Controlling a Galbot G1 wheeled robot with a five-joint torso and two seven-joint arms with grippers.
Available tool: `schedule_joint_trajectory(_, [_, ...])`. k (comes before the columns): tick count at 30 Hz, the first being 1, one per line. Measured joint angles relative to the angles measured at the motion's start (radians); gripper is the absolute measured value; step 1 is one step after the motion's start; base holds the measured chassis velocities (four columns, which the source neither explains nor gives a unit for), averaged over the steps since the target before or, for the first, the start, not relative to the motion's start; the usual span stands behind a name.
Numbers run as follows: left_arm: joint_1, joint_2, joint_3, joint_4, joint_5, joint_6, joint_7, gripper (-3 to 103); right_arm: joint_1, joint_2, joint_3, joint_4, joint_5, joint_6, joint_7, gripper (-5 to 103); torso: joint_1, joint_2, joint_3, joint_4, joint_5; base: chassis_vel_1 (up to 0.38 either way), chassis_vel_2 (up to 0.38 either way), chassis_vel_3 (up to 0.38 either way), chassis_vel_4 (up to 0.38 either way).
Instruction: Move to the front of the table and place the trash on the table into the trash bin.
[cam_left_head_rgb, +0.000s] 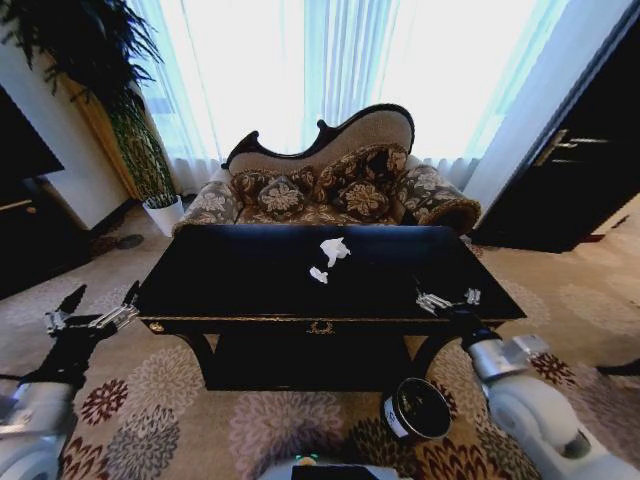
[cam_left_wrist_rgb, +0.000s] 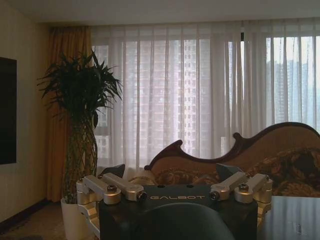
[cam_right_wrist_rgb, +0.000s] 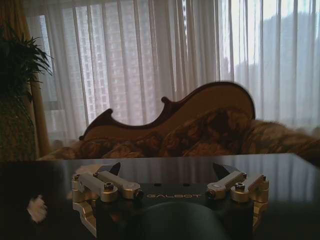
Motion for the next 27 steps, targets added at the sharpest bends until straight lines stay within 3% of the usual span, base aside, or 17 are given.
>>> schedule_joint_trajectory(2, [0.0, 0.0, 0.0, 0.0, 0.0, 0.0, 0.0, 100, 0.07, -0.058, -0.032, -0.004, 0.079, -0.054, 0.039, 100, 0.0, 0.0, 0.0, 0.0004, -0.0001, 0.0, 0.0, 0.0, 0.0])
schedule_joint_trajectory(4, [0.0, 0.0, 0.0, 0.0, 0.0, 0.0, 0.0, 100, 0.078, -0.066, -0.035, -0.006, 0.086, -0.058, 0.042, 100, 0.0, 0.0, 0.0, 0.0003, 0.0, 0.0, 0.0, 0.0, 0.0])
schedule_joint_trajectory(10, [0.0, 0.0, 0.0, 0.0, 0.0, 0.0, 0.0, 100, 0.187, -0.229, -0.085, -0.081, 0.124, -0.085, 0.048, 100, 0.0, 0.0, 0.0, 0.0002, 0.0, 0.0, 0.0, 0.0, 0.0])
schedule_joint_trajectory(15, [0.0, 0.0, 0.0, 0.0, 0.0, 0.0, 0.0, 100, 0.279, -0.304, -0.173, -0.128, 0.134, -0.09, 0.046, 100, 0.0, 0.0, 0.0, 0.0001, 0.0, 0.0, 0.0, 0.0, 0.0])
schedule_joint_trajectory(19, [0.0, 0.0, 0.0, 0.0, 0.0, 0.0, 0.0, 100, 0.368, -0.336, -0.242, -0.158, 0.145, -0.099, 0.045, 100, 0.0, 0.0, 0.0, 0.0, 0.0, 0.0, 0.0, 0.0, 0.0])
schedule_joint_trajectory(21, [0.0, 0.0, 0.0, 0.0, 0.0, 0.0, 0.0, 100, 0.512, -0.361, -0.349, -0.2, 0.172, -0.117, 0.048, 100, 0.0, 0.0, 0.0, 0.0003, -0.0002, 0.0, 0.0, 0.0, 0.0])
schedule_joint_trajectory(27, [0.0, 0.0, 0.0, 0.0, 0.0, 0.0, 0.0, 100, 0.701, -0.358, -0.542, -0.248, 0.216, -0.158, 0.07, 100, 0.0, 0.0, 0.0, 0.0003, 0.0, 0.0, 0.0, 0.0, 0.0])
